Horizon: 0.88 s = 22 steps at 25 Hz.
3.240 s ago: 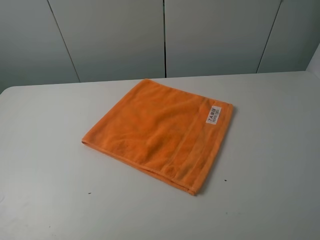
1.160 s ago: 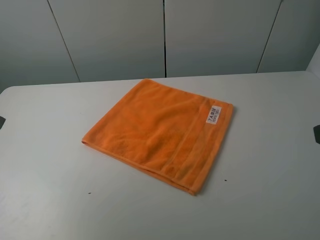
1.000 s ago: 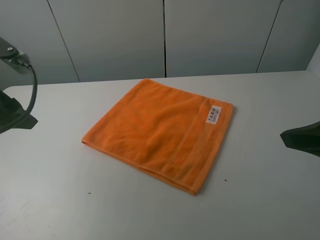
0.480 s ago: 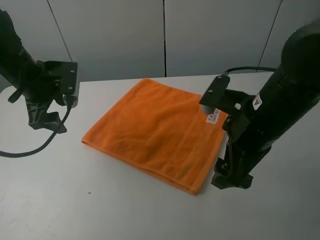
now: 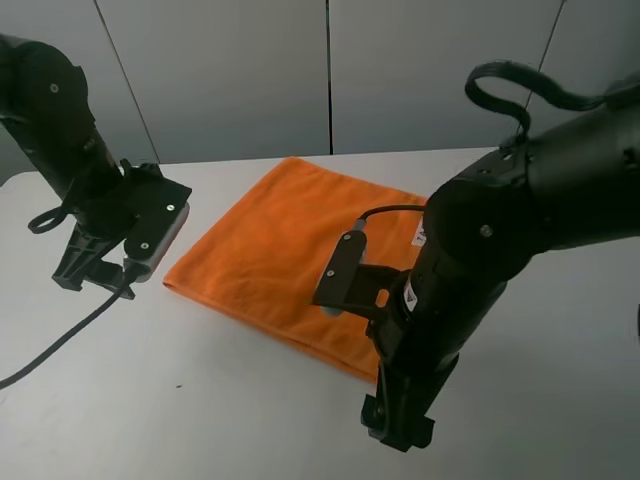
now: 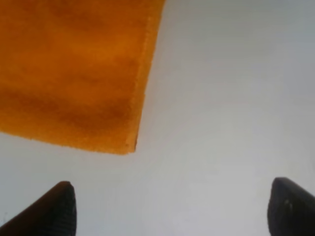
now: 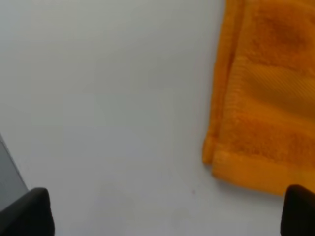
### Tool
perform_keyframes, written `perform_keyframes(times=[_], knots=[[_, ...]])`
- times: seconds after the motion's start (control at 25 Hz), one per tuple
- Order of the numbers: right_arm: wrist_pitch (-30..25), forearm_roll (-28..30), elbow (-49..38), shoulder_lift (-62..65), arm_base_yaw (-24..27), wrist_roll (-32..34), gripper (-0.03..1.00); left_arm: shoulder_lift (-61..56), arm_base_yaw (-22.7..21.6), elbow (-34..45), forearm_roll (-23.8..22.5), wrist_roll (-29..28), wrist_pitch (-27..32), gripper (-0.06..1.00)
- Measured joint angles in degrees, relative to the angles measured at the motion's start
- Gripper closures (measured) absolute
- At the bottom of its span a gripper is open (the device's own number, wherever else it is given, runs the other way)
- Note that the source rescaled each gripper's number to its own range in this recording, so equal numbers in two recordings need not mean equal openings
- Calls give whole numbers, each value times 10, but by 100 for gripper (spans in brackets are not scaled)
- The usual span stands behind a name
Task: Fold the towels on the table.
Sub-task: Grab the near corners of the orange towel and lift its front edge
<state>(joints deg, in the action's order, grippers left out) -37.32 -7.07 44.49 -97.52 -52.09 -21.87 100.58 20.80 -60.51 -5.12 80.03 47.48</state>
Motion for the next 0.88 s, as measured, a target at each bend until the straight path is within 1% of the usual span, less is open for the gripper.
perform_keyframes(times=[0.08, 0.16, 0.32, 0.64, 0.76, 0.88], knots=[[-3, 23, 26, -22, -10, 36, -3, 2, 5, 1, -17, -4, -15, -4], [-9, 37, 57, -41, -12, 55, -3, 2, 5, 1, -19, -4, -30, -4], [-14, 47, 100, -78, -12, 67, -3, 12, 5, 1, -19, 6, -39, -4], [-18, 71, 106, -119, -12, 97, -3, 45, 5, 1, -3, 42, -75, -4], [-16, 81, 106, -120, -12, 106, -3, 51, 5, 2, 16, 70, -75, -4], [-11, 95, 106, -120, -12, 128, -3, 61, 6, 3, 24, 81, -75, -4]])
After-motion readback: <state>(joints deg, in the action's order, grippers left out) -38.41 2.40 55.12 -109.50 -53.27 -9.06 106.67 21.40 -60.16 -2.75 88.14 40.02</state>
